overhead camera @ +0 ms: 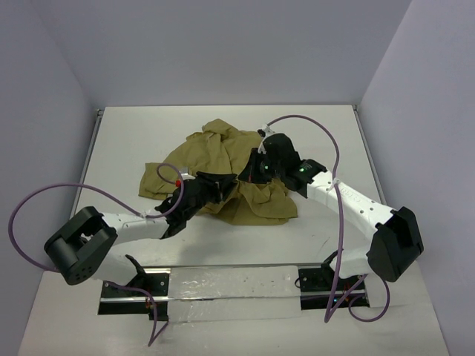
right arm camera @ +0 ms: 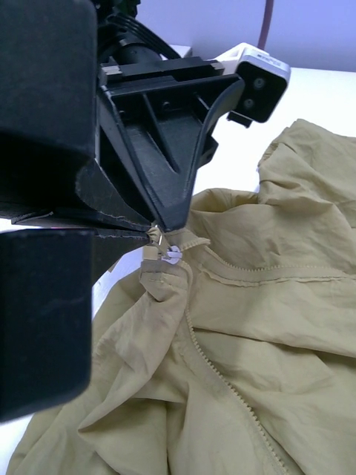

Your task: Zip up the jacket

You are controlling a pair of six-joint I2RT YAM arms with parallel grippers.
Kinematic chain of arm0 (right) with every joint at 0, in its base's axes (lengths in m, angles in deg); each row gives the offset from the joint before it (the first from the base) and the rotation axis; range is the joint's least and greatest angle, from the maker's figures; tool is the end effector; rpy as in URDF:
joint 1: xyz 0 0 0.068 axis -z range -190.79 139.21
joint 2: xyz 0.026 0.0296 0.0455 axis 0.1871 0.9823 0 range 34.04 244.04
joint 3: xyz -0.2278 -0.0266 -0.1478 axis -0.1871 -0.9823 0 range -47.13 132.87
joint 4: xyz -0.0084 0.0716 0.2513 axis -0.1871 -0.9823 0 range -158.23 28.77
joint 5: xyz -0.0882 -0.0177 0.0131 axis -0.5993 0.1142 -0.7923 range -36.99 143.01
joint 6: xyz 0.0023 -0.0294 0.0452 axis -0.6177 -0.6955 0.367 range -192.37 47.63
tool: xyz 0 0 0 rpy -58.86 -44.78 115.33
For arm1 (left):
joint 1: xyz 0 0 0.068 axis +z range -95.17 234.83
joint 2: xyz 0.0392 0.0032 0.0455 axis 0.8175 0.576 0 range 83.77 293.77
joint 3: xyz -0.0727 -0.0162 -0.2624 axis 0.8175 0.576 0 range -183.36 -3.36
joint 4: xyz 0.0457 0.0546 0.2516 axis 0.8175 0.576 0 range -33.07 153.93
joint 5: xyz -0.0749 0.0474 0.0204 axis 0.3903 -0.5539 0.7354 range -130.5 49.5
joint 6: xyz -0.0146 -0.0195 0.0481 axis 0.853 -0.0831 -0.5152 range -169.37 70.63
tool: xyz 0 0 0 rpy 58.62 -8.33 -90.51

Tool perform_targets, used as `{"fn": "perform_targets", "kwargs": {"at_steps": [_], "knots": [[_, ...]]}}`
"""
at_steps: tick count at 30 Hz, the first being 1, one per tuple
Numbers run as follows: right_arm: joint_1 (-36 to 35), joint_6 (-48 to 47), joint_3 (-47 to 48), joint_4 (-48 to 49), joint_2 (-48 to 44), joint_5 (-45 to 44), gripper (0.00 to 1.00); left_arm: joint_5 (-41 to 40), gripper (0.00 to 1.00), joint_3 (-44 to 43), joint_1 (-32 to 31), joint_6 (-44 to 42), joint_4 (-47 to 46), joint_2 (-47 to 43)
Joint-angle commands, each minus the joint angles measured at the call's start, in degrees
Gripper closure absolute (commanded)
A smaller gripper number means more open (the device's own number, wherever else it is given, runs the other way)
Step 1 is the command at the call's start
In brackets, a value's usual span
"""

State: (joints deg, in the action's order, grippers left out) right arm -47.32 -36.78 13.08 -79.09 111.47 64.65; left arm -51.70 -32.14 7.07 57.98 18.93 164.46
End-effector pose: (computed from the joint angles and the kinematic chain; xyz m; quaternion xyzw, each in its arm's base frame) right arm 0.2394 0.1864 0.2933 -0.0541 0.8824 0.3428 0.3179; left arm 0.1943 -0.2037 0.1919 -0.4416 0.6503 -0.5824 0.2072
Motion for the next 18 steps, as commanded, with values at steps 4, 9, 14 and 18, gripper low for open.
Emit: {"fn": "perform_targets", "kwargs": {"at_steps": [4,9,14,18], "knots": [[-0.9,-1.9,2.8,-0.7,-0.1,-0.7,1.00,1.8,0.69,-2.6,0.8,0.0,-4.0,1.3],[-1.2,-2.2,3.4,-1.2,0.2,-1.5,1.00,2.6,0.94,-3.0,0.8,-0.2,-4.6,2.0],[-1.4,-2.4,3.3,-1.4,0.3,-2.1,1.00,2.7,1.00,-2.4,0.8,-0.2,-5.3,2.0],[-1.4,-2.8,3.7,-2.0,0.4,-3.0,1.00,3.7,1.00,-1.5,0.9,-2.1,-7.4,1.2]]}}
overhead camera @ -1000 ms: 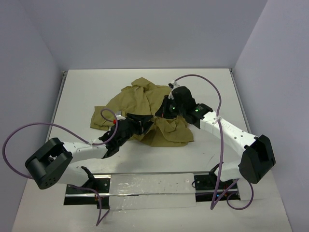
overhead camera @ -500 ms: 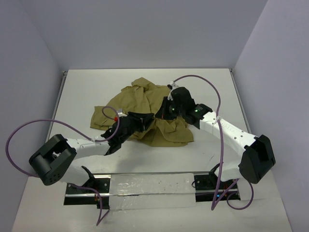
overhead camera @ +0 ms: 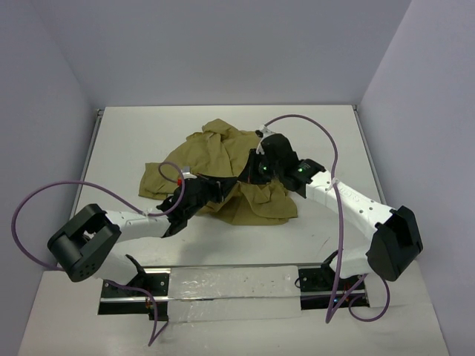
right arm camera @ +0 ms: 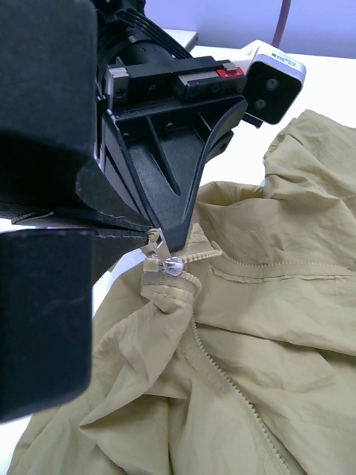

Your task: Zip up the jacket

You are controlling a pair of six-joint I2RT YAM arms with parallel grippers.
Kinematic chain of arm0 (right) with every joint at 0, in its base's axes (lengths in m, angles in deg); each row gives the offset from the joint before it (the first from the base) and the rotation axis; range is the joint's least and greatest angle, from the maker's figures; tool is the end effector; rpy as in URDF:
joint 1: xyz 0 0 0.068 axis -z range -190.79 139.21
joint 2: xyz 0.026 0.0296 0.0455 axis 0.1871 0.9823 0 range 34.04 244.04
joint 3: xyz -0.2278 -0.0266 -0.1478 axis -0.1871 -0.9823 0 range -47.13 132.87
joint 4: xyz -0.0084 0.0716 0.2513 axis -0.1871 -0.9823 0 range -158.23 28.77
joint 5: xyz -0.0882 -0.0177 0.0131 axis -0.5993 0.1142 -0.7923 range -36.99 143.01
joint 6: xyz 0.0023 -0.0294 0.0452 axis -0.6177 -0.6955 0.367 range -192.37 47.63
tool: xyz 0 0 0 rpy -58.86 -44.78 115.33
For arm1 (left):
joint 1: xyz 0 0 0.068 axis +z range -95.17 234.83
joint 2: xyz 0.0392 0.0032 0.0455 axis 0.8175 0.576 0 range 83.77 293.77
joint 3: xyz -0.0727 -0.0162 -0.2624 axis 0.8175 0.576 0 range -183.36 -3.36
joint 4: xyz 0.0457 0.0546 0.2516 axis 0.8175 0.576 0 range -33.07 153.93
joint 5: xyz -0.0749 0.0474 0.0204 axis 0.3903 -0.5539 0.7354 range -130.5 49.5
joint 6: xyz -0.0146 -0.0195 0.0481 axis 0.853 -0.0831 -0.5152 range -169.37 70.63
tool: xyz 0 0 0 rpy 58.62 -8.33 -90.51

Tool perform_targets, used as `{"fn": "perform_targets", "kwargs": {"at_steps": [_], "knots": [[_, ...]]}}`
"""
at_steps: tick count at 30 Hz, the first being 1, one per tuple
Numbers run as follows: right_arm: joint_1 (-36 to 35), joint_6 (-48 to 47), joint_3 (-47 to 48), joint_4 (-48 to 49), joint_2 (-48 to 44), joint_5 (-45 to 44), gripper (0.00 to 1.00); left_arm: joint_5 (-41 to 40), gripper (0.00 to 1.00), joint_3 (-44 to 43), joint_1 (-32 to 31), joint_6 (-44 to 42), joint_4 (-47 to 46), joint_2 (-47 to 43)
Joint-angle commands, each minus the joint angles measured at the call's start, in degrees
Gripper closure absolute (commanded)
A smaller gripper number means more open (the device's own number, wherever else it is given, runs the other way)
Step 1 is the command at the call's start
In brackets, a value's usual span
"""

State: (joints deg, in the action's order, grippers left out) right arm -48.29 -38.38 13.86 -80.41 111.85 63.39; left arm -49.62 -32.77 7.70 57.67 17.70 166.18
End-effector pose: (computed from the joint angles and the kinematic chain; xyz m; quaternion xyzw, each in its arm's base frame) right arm 0.2375 0.1904 0.2939 -0.0683 0.8857 0.3295 0.3198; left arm 0.1990 -0.2062 0.1896 -0.4341 0.6550 -0.5858 0.1985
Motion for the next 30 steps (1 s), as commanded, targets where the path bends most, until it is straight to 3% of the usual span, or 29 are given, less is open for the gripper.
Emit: {"fn": "perform_targets", "kwargs": {"at_steps": [1,7,21,30], "knots": [[-0.5,-1.5,3.1,-1.0,0.2,-2.2,1.00,2.3,1.00,-0.8,0.4,-2.9,-6.6,-0.8],[-0.4,-2.5,5.7,-2.2,2.2,-2.5,1.00,8.9,1.00,-1.6,1.6,-11.1,-6.5,-2.6],[1.5,-2.4,13.6,-2.5,7.8,3.2,1.00,22.6,1.00,1.5,5.9,-21.3,-14.6,-3.2],[1.6,-1.5,14.2,-2.4,10.4,4.6,1.00,29.0,1.00,-2.3,6.8,-28.5,-12.1,-3.5]]}}
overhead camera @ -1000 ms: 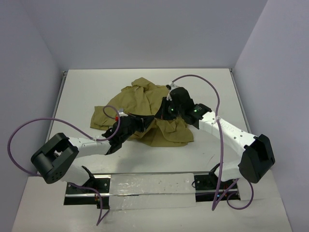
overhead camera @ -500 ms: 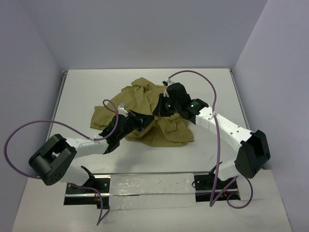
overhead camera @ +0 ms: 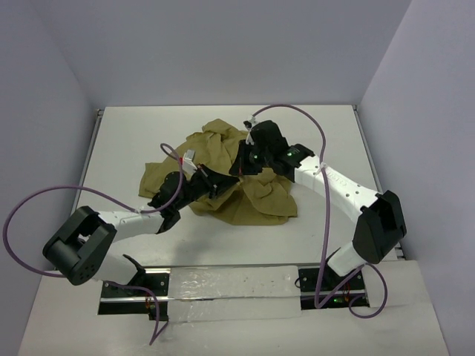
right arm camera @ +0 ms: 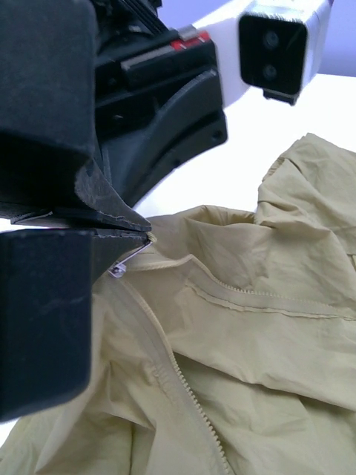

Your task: Zip up the jacket

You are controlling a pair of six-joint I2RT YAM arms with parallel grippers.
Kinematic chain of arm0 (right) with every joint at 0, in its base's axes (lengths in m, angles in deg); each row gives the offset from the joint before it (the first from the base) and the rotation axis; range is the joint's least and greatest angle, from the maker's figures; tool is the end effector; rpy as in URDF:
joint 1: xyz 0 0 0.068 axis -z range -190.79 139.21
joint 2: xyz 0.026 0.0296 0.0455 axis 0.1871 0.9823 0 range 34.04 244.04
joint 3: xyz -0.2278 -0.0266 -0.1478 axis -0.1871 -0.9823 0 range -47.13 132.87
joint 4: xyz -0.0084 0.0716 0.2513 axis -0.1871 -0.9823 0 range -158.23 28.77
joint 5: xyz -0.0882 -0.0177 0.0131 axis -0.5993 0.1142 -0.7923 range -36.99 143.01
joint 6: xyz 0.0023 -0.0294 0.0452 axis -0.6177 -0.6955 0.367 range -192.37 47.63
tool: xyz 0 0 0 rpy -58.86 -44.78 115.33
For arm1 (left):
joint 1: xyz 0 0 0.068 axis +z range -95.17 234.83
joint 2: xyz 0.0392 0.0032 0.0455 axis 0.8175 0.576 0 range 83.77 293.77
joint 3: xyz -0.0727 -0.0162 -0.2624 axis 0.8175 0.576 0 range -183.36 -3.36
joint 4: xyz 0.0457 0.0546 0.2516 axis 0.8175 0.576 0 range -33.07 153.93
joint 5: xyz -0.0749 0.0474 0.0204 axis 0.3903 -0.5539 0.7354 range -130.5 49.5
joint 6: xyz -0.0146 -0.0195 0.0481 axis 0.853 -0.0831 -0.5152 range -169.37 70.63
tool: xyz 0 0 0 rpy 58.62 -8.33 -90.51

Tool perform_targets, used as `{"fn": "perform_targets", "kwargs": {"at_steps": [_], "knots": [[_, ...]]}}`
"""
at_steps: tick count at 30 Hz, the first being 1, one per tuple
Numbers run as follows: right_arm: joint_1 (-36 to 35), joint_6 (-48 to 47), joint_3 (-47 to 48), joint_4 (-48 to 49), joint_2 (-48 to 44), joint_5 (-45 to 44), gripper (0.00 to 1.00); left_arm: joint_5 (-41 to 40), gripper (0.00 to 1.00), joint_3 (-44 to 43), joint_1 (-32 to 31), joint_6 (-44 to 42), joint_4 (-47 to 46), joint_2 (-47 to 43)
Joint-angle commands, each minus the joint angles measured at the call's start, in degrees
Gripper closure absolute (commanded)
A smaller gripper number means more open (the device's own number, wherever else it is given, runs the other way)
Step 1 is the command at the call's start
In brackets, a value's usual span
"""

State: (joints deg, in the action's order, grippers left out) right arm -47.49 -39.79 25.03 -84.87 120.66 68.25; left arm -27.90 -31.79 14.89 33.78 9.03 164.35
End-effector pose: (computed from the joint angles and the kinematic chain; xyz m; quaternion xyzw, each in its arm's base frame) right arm 0.2685 0.2119 0.3070 -0.0901 0.8886 0.3446 0.2890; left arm 0.2119 -0.1876 0.2092 -0.1987 0.7047 -0.6330 0.2515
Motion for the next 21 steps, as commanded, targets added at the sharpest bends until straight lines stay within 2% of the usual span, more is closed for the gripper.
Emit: {"fn": "perform_targets", "kwargs": {"at_steps": [1,10,15,21], "knots": [[1.1,0.3,3.2,2.1,2.2,0.2,1.00,8.0,1.00,-3.6,-0.3,-5.3,-3.4,-1.6],[3.0,2.6,4.3,4.2,5.2,1.1,1.00,11.5,1.00,-3.4,-0.4,-7.7,-3.7,-2.6],[5.0,2.0,8.6,3.0,7.1,-0.6,1.00,14.1,1.00,-1.7,-1.0,-8.7,-2.4,-5.1],[9.2,2.4,15.0,2.6,10.8,0.0,1.00,14.4,1.00,3.1,-2.7,-13.4,10.7,-16.0]]}}
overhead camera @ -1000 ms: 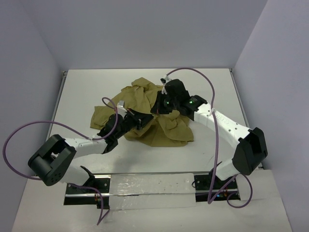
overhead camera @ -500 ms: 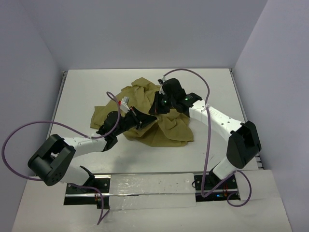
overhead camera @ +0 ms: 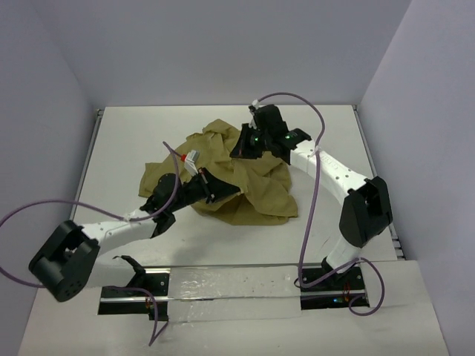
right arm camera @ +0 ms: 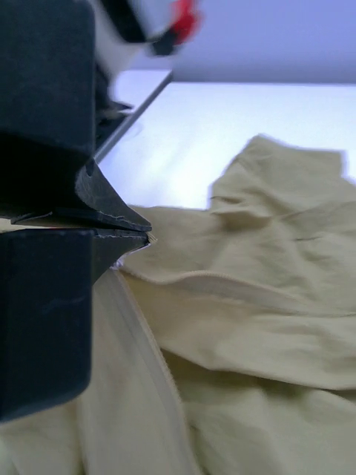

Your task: Zip up the jacket

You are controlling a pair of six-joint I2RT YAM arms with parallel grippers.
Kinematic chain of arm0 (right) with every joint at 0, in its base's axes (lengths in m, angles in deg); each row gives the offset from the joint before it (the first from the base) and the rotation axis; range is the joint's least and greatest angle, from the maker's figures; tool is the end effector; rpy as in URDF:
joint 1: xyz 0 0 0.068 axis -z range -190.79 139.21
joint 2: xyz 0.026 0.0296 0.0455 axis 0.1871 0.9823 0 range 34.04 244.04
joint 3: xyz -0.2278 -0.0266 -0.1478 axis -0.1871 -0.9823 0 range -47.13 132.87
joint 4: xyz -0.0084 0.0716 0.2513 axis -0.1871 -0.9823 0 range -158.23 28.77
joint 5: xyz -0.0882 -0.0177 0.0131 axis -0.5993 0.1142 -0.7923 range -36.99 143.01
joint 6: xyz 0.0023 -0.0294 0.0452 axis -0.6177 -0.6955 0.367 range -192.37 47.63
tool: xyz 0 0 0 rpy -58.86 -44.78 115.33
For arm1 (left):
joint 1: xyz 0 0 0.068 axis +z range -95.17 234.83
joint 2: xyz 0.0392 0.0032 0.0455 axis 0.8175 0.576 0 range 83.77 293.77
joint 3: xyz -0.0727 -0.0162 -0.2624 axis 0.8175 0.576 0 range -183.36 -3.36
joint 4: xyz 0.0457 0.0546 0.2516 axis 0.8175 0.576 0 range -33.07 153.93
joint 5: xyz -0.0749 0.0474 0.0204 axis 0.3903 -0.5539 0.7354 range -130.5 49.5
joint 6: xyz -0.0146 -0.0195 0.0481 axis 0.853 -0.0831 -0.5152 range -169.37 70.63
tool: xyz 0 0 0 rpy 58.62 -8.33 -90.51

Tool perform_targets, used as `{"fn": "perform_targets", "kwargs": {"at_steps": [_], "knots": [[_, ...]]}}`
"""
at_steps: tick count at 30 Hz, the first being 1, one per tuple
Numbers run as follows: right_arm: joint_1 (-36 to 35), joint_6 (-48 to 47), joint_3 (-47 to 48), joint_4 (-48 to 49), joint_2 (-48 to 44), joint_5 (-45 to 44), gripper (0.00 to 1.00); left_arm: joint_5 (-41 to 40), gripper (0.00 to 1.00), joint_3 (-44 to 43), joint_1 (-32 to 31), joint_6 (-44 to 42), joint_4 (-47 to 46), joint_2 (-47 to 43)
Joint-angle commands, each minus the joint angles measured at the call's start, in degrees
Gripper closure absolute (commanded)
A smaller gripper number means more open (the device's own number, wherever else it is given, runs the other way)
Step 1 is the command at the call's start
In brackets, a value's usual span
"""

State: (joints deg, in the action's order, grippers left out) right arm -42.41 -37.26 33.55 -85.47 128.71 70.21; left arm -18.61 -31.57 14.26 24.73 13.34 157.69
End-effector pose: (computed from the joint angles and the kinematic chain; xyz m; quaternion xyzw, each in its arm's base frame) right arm 0.3168 0.2075 0.3087 -0.0382 0.8911 0.3498 0.2865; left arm 0.1948 -0.1843 0.2297 -0.0777 0.7149 -0.6474 0.2526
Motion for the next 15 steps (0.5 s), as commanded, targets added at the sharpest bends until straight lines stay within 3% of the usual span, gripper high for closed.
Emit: {"fn": "perform_targets", "kwargs": {"at_steps": [1,12,15], "knots": [[4.3,0.0,7.0,3.4,3.4,-1.7,1.00,5.2,1.00,3.6,-2.2,-4.5,7.4,-10.4],[8.7,1.4,20.5,3.6,9.6,-1.5,1.00,5.3,1.00,15.0,-5.2,-2.6,17.5,-24.3],[10.8,1.9,23.5,4.6,10.9,-2.1,1.00,5.0,1.00,16.4,-5.9,-2.5,23.9,-28.6]]}}
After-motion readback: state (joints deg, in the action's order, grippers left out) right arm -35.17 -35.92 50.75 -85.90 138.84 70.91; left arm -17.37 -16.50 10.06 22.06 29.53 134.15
